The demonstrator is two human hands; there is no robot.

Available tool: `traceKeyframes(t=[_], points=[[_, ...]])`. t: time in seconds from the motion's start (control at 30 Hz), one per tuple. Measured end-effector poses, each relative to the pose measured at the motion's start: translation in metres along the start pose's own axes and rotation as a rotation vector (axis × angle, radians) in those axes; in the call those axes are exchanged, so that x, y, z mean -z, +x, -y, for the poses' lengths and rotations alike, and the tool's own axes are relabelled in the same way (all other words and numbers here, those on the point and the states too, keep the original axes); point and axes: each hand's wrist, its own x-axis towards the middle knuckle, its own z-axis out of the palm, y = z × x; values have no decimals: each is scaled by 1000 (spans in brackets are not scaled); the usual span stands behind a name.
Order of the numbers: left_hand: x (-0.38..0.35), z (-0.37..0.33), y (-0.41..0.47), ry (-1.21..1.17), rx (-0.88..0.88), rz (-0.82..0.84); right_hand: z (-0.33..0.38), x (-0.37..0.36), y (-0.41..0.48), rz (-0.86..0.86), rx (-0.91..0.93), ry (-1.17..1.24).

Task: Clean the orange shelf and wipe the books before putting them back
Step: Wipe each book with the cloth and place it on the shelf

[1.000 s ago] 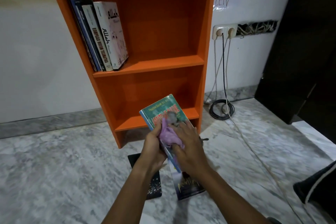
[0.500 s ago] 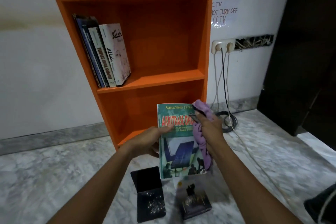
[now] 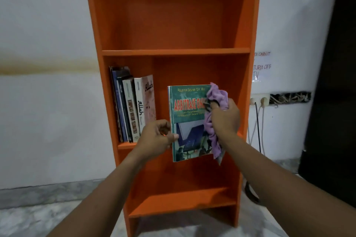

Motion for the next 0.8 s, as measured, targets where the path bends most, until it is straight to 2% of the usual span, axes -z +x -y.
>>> traceKeyframes(t=[0.1, 0.2, 0.33, 0.5, 0.6, 0.8], points=[[-5, 8, 22, 132, -60, -256, -18, -25, -1, -26, -25, -111], [-10, 16, 42, 214, -77, -485, -35, -62, -3, 184, -36, -154], [-13, 37, 59, 272, -34, -674, -52, -123, 3, 450, -27, -264], [-8, 71, 72, 273, 71, -781, -74, -166, -8, 572, -27, -393], [-10, 85, 78, 293, 91, -803, -80, -173, -9, 525, 36, -520], [-12, 92, 77, 288, 41, -823, -88, -174, -5, 503, 79, -501]])
